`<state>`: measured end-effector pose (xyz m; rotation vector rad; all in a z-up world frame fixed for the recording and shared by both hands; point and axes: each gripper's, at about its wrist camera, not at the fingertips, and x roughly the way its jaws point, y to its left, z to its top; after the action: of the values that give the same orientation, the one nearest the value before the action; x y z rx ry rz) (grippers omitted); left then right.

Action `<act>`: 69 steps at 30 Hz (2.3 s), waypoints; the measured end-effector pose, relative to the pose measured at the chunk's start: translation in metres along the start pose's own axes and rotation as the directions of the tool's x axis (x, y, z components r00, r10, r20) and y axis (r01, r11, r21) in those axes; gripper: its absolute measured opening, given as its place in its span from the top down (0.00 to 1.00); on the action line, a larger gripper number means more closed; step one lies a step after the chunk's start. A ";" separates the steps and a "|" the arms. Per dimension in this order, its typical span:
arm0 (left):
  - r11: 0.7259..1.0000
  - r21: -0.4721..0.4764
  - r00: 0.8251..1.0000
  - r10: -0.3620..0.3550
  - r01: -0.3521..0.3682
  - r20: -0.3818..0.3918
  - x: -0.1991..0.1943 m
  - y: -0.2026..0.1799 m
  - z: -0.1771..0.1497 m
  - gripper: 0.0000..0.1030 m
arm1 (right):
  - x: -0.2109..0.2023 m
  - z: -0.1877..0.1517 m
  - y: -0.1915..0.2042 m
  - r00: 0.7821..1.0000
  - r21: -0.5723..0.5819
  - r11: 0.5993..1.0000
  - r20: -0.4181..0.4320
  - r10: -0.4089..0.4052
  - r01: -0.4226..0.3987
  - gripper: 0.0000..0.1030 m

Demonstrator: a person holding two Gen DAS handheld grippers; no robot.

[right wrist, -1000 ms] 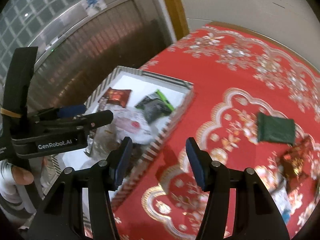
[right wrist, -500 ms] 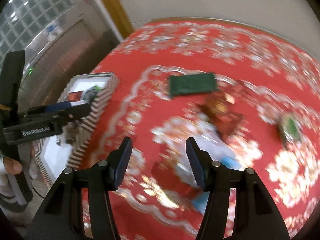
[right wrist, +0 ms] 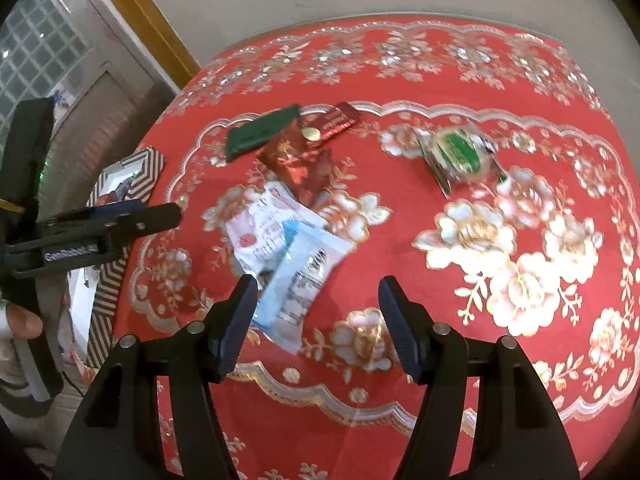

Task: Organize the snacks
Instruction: 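Move both grippers back to the remaining snacks on the tablecloth, then grasp the blue-white wafer packet with the right gripper while the left grasps another pink packet, then carry both packets over the white tray with both grippers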

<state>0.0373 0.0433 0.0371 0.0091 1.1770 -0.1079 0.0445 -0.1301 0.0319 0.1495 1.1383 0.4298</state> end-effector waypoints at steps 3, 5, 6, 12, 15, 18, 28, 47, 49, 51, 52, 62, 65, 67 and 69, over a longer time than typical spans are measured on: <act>1.000 0.007 1.000 0.003 -0.002 -0.012 0.004 -0.005 0.000 0.21 | 0.004 -0.003 0.005 1.000 -0.018 1.000 -0.009 -0.010 0.010 0.38; 1.000 0.012 1.000 0.008 -0.007 -0.012 0.004 -0.006 0.000 0.21 | 0.011 -0.002 0.011 1.000 -0.023 1.000 -0.016 -0.003 0.003 0.38; 1.000 0.013 1.000 0.009 -0.009 -0.013 0.005 -0.006 0.000 0.21 | 0.014 -0.001 0.015 1.000 -0.028 1.000 -0.021 -0.006 0.005 0.38; 1.000 0.004 1.000 0.019 -0.018 -0.019 0.007 0.002 0.002 0.21 | 0.036 0.007 0.016 0.998 -0.004 1.000 -0.057 -0.025 0.025 0.39; 1.000 -0.009 0.999 0.018 -0.018 -0.028 0.010 0.007 0.003 0.21 | 0.040 0.006 0.016 0.997 -0.026 0.999 -0.064 -0.045 0.043 0.42; 1.000 -0.006 0.999 0.009 -0.009 -0.033 0.013 0.005 0.005 0.21 | 0.038 0.004 0.013 0.995 -0.064 0.996 -0.067 -0.069 0.065 0.56; 0.994 0.100 0.998 -0.042 0.046 -0.046 0.020 -0.031 0.010 0.21 | 0.011 -0.005 -0.037 0.987 -0.029 0.989 -0.066 -0.146 0.144 0.63; 0.929 0.360 0.995 -0.064 0.090 -0.082 0.048 -0.077 0.011 0.47 | 0.021 0.005 -0.029 0.985 -0.076 0.984 -0.040 -0.167 0.164 0.65; 0.934 0.339 0.993 -0.090 0.113 -0.082 0.046 -0.070 0.011 0.47 | 0.020 0.003 -0.029 0.983 -0.091 0.981 -0.042 -0.178 0.173 0.71; 0.945 0.305 0.992 -0.097 0.117 -0.080 0.042 -0.062 0.010 0.47 | 0.019 0.001 -0.031 0.985 -0.087 0.983 -0.046 -0.168 0.164 0.72; 0.950 0.289 0.993 -0.101 0.116 -0.066 0.038 -0.057 0.009 0.47 | 0.017 0.000 -0.031 0.985 -0.088 0.983 -0.045 -0.166 0.162 0.72; 0.982 0.185 0.999 -0.046 0.042 0.017 0.005 -0.021 -0.002 0.47 | 0.011 0.006 -0.002 0.994 -0.138 0.986 -0.032 -0.102 0.096 0.72; 0.987 0.161 0.999 -0.014 0.007 0.040 -0.004 -0.009 -0.008 0.47 | 0.013 0.008 0.012 0.996 -0.169 0.983 -0.039 -0.085 0.077 0.71; 0.990 0.139 0.999 -0.001 -0.006 0.048 -0.009 0.000 -0.012 0.47 | 0.016 0.010 0.023 0.996 -0.194 0.979 -0.042 -0.074 0.065 0.71; 0.993 0.118 0.998 0.012 -0.018 0.057 -0.014 0.008 -0.016 0.47 | 0.018 0.011 0.035 0.997 -0.222 0.974 -0.046 -0.064 0.052 0.72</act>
<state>0.0175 0.0537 0.0433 0.1192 1.1130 -0.1638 0.0518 -0.0898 0.0331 -0.0896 1.1361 0.5076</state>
